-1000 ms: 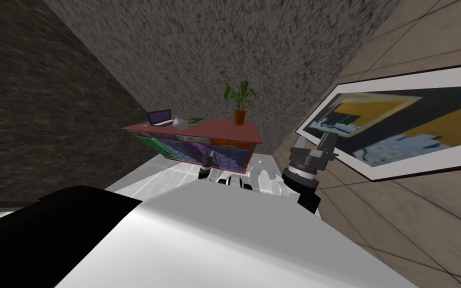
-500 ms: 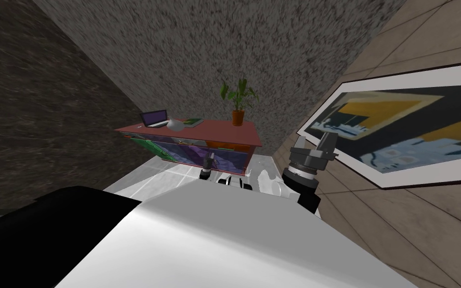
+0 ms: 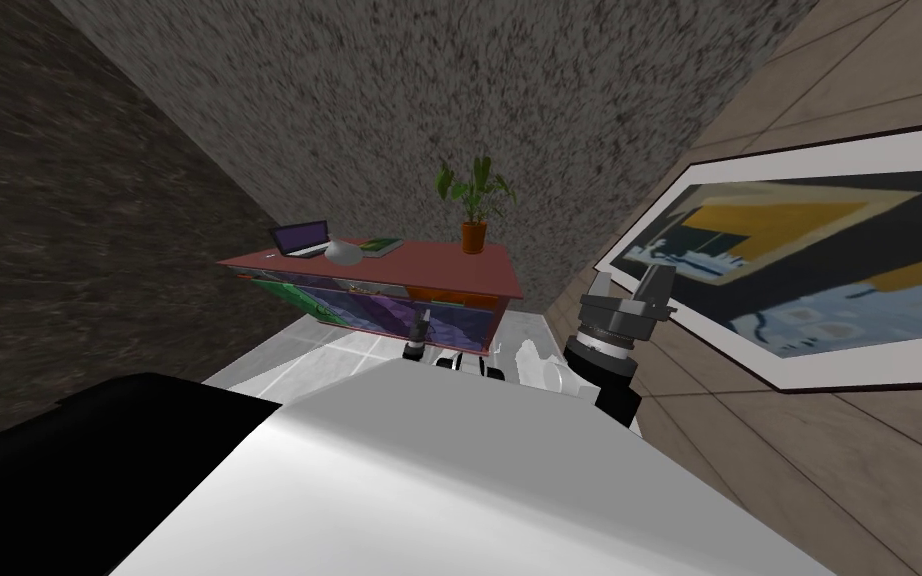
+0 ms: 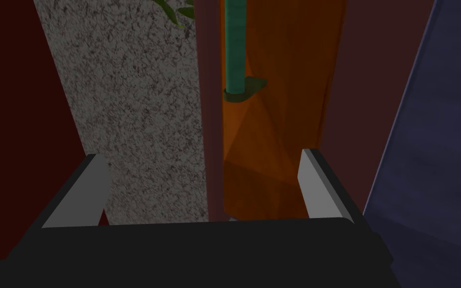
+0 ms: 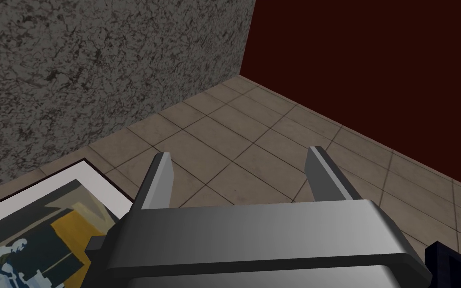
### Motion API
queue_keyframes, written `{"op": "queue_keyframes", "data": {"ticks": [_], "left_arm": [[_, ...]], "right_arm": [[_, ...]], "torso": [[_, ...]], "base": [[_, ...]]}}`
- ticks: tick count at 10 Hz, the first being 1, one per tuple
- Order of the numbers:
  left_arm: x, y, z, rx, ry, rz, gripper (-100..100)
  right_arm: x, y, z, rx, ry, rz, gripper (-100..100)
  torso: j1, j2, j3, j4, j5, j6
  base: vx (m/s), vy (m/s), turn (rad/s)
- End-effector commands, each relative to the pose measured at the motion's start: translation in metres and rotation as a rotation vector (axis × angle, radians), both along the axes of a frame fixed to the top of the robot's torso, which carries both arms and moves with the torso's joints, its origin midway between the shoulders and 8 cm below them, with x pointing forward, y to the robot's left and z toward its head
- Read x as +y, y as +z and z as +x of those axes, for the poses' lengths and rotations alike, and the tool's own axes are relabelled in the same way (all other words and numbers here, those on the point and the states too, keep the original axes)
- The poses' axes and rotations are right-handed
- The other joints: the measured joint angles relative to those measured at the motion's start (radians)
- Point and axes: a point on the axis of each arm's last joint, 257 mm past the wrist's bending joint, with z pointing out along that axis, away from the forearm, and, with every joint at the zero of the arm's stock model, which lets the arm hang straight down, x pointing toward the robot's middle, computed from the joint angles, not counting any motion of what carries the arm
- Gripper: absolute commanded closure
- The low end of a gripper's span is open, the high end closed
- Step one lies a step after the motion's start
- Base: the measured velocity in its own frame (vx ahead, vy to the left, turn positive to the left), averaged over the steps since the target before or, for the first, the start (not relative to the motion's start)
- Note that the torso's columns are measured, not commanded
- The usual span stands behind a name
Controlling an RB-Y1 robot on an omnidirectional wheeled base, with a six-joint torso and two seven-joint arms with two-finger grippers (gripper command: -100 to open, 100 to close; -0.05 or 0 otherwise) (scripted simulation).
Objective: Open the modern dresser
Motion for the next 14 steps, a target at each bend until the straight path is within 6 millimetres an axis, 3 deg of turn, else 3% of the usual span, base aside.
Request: {"op": "queue_keyframes", "data": {"ticks": [1, 3, 4, 9, 11, 12, 14], "left_arm": [[-0.013, -0.011, -0.005, 0.008, 0.007, -0.049, -100], [-0.026, -0.016, -0.006, 0.01, 0.014, -0.094, -100], [-0.022, -0.015, -0.005, 0.01, 0.011, -0.081, -100], [-0.022, 0.005, 0.038, 0.009, 0.006, -0.082, -100], [-0.022, 0.006, 0.04, 0.007, 0.006, -0.082, -100], [-0.022, 0.0, 0.029, 0.009, 0.007, -0.082, 100], [-0.023, -0.005, 0.019, 0.009, 0.008, -0.082, 100]], "right_arm": [[0.0, 0.0, 0.0, 0.0, 0.0, 0.0, 0], [0.0, 0.0, 0.0, 0.0, 0.0, 0.0, 0], [0.0, 0.0, 0.0, 0.0, 0.0, 0.0, 0], [0.0, 0.0, 0.0, 0.0, 0.0, 0.0, 0], [0.0, 0.0, 0.0, 0.0, 0.0, 0.0, 0], [0.0, 0.0, 0.0, 0.0, 0.0, 0.0, 0], [0.0, 0.0, 0.0, 0.0, 0.0, 0.0, 0]], "torso": [[0.0, 0.0, 0.0, 0.0, 0.0, 0.0], [0.0, 0.002, 0.001, 0.0, 0.0, 0.0], [0.0, 0.002, 0.001, 0.001, 0.0, 0.0], [0.0, 0.001, 0.0, 0.0, 0.0, 0.0], [0.0, 0.0, 0.0, 0.0, 0.0, 0.0], [0.001, 0.0, 0.0, 0.0, 0.0, 0.0], [0.0, 0.004, 0.002, 0.004, -0.002, -0.001]], "base": [[0.084, -0.021, -0.007], [0.065, -0.025, -0.004], [0.025, -0.013, -0.001], [-0.037, -0.007, 0.01], [-0.023, -0.007, 0.005], [0.019, 0.002, -0.023], [0.038, 0.012, -0.007]]}}
